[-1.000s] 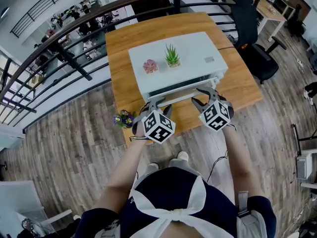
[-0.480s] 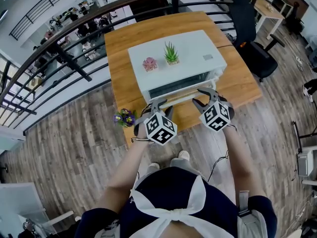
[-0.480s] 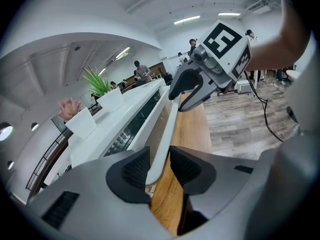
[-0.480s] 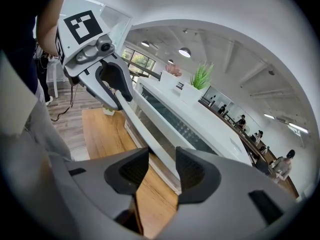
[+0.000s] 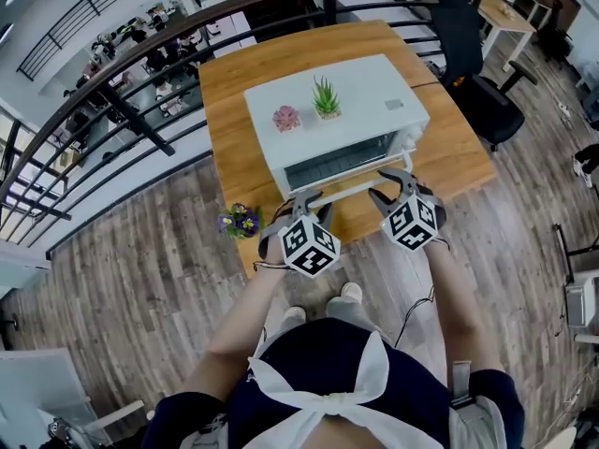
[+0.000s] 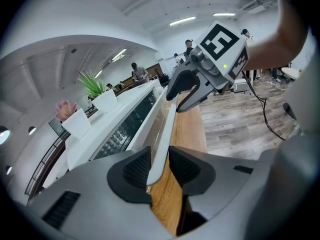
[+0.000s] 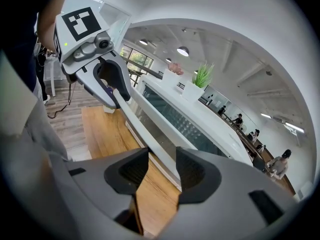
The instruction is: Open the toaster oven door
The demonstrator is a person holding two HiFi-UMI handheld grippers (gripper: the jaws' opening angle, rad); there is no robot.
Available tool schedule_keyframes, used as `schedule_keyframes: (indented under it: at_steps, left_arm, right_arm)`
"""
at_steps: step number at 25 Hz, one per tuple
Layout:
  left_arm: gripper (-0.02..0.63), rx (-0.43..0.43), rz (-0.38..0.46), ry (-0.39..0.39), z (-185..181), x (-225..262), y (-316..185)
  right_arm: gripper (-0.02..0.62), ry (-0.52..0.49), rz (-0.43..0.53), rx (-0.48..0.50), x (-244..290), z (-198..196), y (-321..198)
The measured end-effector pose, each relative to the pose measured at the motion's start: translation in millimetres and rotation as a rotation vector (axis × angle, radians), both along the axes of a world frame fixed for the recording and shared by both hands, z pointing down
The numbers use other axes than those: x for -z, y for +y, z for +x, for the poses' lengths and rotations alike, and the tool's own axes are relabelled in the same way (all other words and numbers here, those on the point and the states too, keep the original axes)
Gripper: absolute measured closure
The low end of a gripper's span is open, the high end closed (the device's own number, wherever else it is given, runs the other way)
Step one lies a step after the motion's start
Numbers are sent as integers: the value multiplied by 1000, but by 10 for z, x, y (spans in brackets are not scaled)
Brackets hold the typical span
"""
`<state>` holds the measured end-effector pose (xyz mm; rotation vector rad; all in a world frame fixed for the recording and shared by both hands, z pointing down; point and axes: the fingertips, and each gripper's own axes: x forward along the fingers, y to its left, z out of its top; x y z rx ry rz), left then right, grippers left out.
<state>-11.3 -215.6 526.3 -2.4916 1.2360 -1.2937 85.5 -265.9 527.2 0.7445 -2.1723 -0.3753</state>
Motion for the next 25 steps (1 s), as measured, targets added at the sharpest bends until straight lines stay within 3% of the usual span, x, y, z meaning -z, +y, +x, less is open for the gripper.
schedule_keyframes:
  at_steps: [25]
  left_arm:
    - [500,-82,14,-53,160,-229,326]
  right_arm:
    - [413,50,2,-89,-227,148,291]
